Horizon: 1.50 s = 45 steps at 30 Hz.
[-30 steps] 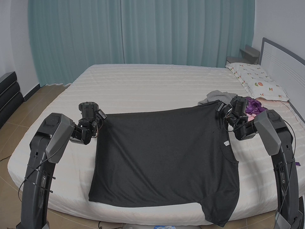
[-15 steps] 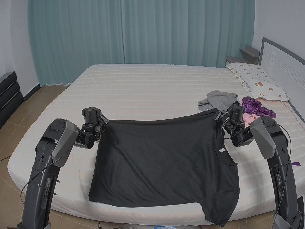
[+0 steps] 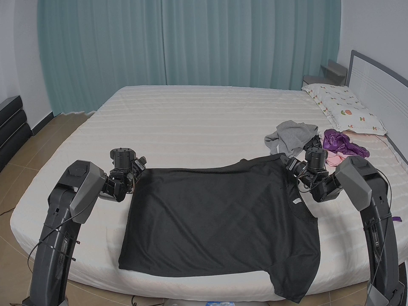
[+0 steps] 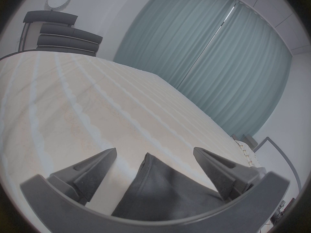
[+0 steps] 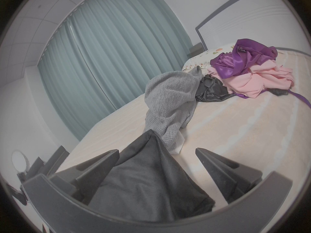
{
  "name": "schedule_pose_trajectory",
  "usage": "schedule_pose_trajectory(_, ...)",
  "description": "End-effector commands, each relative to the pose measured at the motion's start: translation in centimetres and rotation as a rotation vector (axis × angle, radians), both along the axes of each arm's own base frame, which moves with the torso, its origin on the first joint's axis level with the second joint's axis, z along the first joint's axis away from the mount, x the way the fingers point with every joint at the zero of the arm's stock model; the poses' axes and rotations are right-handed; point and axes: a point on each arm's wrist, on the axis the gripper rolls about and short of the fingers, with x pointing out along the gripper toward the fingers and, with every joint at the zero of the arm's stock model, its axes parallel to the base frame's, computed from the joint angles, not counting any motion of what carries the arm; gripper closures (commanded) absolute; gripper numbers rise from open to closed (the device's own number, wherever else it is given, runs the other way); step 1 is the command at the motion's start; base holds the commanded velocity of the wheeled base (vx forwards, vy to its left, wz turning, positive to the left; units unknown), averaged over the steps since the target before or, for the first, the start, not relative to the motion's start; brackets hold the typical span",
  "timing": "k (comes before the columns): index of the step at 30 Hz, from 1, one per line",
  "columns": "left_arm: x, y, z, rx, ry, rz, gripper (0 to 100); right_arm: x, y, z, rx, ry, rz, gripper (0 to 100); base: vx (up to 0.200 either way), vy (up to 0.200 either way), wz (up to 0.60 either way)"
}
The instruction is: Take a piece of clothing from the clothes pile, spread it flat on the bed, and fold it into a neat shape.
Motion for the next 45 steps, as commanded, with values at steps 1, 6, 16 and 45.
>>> schedule_pose_trajectory(1,-1.2,0.5,2.6,-0.005,0.006,0.012,0,-1.9,-0.6,5.0,0.075,-0.021,0.001,0,0.0,0.0,0.0)
schedule_pose_trajectory(6,-5.1,1.2,5.7,-0.03,0.065,0.0,0,-6.4,-1.1,8.0,0.128,0.041,0.058,0,0.0,0.0,0.0)
schedule_pose_trajectory(16,-16.7,2.2,8.1,-0.106,0.161,-0.073,0,-21.1,-1.4,7.5,0.189,0.233,0.179,0,0.0,0.0,0.0)
schedule_pose_trajectory(45,-27.2,-0.1,2.7,-0.213,0.363,-0.139,0,-30.2,-0.3,3.1,0.346,0.421,0.152,0,-0.041,0.0,0.0)
